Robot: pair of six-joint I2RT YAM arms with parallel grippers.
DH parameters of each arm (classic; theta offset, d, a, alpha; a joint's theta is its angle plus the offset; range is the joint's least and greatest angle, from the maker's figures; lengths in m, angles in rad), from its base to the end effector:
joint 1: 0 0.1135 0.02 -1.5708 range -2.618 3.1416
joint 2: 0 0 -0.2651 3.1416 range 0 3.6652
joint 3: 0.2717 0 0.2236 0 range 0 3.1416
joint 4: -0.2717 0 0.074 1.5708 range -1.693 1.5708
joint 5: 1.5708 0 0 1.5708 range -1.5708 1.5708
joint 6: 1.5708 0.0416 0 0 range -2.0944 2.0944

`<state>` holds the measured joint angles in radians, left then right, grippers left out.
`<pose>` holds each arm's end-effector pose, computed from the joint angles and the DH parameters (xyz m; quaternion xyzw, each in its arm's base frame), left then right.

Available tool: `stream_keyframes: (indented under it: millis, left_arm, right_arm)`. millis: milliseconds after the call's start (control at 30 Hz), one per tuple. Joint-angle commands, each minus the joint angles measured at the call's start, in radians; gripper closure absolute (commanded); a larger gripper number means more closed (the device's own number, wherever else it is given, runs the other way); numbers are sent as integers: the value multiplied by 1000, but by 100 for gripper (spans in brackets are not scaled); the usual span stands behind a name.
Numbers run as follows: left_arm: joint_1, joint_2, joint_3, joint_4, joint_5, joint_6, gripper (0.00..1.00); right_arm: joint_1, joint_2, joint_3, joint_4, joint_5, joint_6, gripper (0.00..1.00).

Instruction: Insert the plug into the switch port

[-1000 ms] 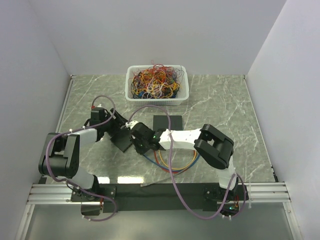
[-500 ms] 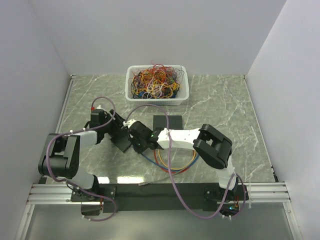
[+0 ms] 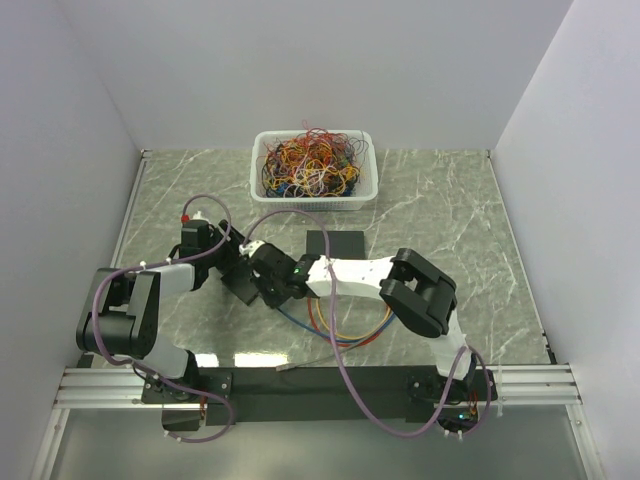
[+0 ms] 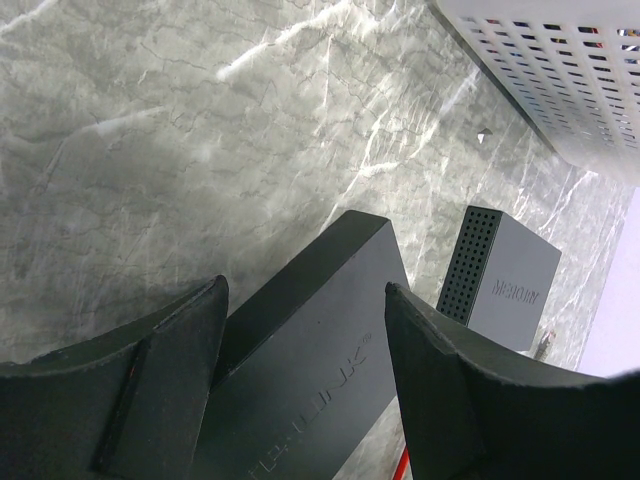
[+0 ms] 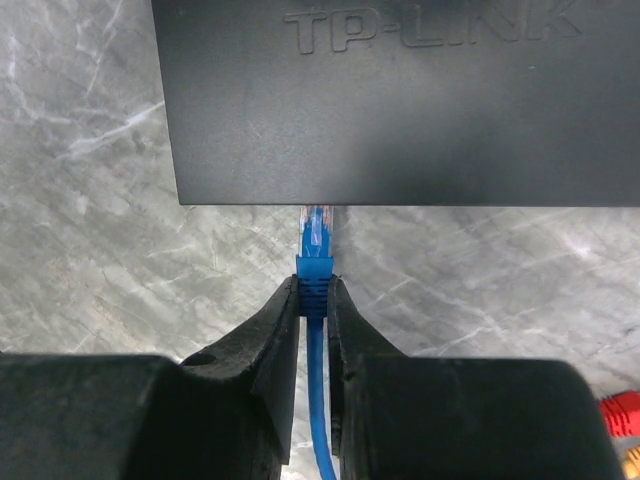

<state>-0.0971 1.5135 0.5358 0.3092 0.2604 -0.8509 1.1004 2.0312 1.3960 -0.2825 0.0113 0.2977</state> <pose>0.2623 -0.0363 0.1623 -0.2758 0.8505 -0.3013 0.3313 0.1894 0.3715 0.1797 -0.3683 0.8726 0.2023 0.2490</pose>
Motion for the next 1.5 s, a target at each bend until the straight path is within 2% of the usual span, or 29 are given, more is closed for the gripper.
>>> stream_keyframes:
  millis: [0,167,500,900,1467]
  left_arm:
    - [-7,7,-40,-91,-30,35,29]
    - [-6,17,-40,-87,-21,39,29]
    - [-7,19,-42,-84,-20,44,29]
    - [-7,27,-40,-82,-20,46,30]
    - [-6,28,-39,-84,-21,46,30]
  right_arm:
    - [12,14,61,28,18,1,100]
    - [16,27,89,19,32,9,100]
    - [16,29,118,-14,165,32,100]
    - [36,14,129,23,159,0,100]
    - [76,30,161,26,295,-11,100]
